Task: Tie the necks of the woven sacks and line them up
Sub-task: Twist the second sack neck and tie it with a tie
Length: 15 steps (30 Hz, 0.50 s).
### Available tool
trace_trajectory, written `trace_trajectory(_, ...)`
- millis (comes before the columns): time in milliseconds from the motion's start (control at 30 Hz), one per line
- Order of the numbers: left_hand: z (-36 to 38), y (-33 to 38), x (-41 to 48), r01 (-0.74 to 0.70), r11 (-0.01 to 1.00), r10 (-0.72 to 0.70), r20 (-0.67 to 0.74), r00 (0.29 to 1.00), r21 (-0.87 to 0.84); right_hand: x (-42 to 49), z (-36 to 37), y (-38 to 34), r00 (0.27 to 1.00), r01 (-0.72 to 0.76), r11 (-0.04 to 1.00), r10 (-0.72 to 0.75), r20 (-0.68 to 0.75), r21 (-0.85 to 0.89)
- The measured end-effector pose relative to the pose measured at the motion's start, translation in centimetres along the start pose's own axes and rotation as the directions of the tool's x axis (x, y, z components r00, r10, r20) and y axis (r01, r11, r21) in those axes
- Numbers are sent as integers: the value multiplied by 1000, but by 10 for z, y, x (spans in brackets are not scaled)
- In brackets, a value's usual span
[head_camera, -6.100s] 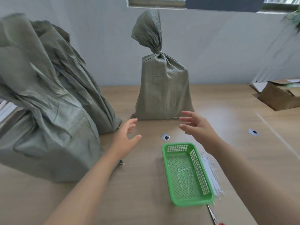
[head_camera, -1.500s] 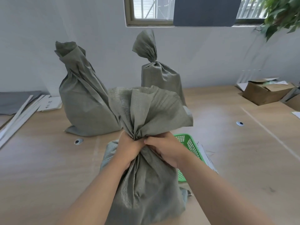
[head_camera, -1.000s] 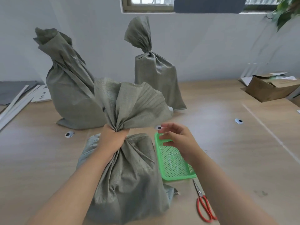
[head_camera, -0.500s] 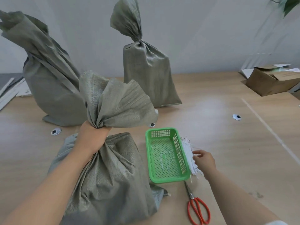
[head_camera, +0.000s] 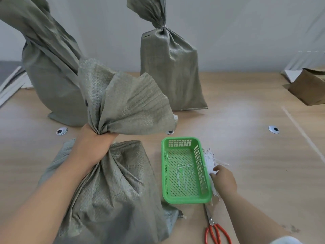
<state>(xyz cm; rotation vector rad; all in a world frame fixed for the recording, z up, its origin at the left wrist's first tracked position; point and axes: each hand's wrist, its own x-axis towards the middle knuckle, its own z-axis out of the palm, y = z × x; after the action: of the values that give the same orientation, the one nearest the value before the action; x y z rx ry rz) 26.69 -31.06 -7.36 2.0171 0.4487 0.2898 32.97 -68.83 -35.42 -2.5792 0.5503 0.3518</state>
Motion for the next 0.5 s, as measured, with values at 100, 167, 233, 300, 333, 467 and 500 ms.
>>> trace_trajectory(100,1,-3,5,9,1000,-9,2,1000,7,10,-2,-8,999,31,999,-31,-43,-17)
trace_trajectory(167,1,-7,7,13,1000,-13,-4,1000,13,16,-4,-14,996,40,999,-43,-79,-31)
trace_trajectory(233,0,-10,9,24,1000,-24,-13,1000,17,20,-4,-19,994,56,998,-59,-91,-39)
trace_trajectory(300,2,-11,9,7,1000,-7,-17,1000,9,24,-3,-21,993,91,993,-97,-71,-75)
trace_trajectory(333,2,-10,8,2,1000,-2,-21,1000,16,26,-2,-21,992,108,989,-114,-57,-103)
trace_trajectory(467,3,-12,9,-6,1000,7,-45,999,26,28,-1,-21,990,128,976,-137,-37,-175)
trace_trajectory(500,2,-12,10,-11,1000,12,-44,999,22,27,-2,-20,989,132,974,-142,-42,-182)
